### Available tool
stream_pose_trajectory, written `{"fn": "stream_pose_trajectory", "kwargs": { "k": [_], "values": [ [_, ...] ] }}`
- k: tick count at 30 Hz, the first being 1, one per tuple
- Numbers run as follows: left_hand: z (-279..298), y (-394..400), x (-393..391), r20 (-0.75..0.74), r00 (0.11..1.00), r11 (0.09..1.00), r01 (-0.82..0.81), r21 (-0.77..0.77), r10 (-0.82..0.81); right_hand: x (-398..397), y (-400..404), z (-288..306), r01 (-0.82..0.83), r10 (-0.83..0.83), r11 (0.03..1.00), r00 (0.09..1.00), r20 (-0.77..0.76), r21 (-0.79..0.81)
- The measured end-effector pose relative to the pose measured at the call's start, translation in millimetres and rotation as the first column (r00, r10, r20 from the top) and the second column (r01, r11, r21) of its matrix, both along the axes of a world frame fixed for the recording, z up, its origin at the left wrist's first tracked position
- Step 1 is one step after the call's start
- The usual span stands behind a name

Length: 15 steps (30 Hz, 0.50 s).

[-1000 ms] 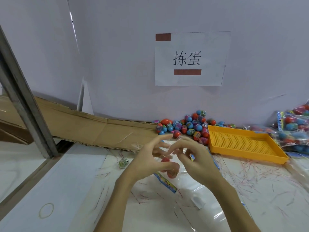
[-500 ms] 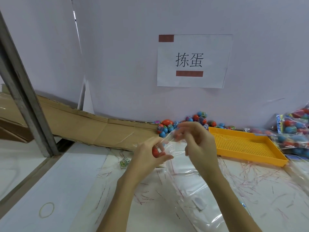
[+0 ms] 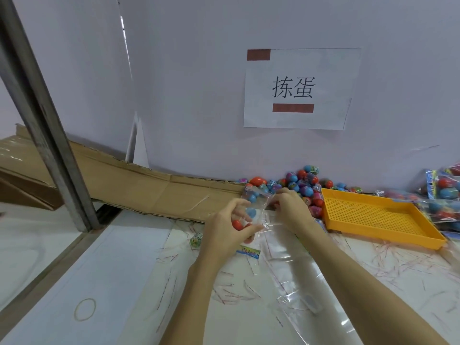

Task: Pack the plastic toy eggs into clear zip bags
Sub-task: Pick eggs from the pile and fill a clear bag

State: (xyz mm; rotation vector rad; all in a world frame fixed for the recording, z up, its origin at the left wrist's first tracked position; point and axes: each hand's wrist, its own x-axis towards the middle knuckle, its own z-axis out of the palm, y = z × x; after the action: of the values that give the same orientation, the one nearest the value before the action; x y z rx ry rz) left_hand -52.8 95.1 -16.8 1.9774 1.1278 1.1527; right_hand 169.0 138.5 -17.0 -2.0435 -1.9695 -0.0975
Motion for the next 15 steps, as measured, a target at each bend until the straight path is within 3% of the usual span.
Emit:
{"fn": "stream_pose_trajectory", "kwargs": {
  "k": [3,5,8,12,15],
  "values": [
    [-2,2,1,-0.021,1.000,1.000,0.000,0.012,0.000,-8,-1,2,0.066,-0.018,0.974,0.976,-0.219,0.215],
    [-2,1,1,-0.018,1.000,1.000,-0.006,0.007,0.006,-16,-9,9,0.146,0.009,0.926,0.913,-0.407,0.348],
    [2,-1,2,-0.007,0.999,0.999,-0.034,0.013,0.034,-23,-27,22,0.238,0.074,0.890,0.765,-0.640,0.388],
    [3,-2,2,-0.034,0.998,0.999,-0.047,0.023,0.048,-28,-63,31,0.250,0.221,0.904,0.424,-0.878,0.348],
    [4,-3,2,-0.059,0.998,0.999,-0.038,-0.007,0.038,-38,-84,33,0.225,0.309,0.890,0.343,-0.887,0.397]
  ]
}}
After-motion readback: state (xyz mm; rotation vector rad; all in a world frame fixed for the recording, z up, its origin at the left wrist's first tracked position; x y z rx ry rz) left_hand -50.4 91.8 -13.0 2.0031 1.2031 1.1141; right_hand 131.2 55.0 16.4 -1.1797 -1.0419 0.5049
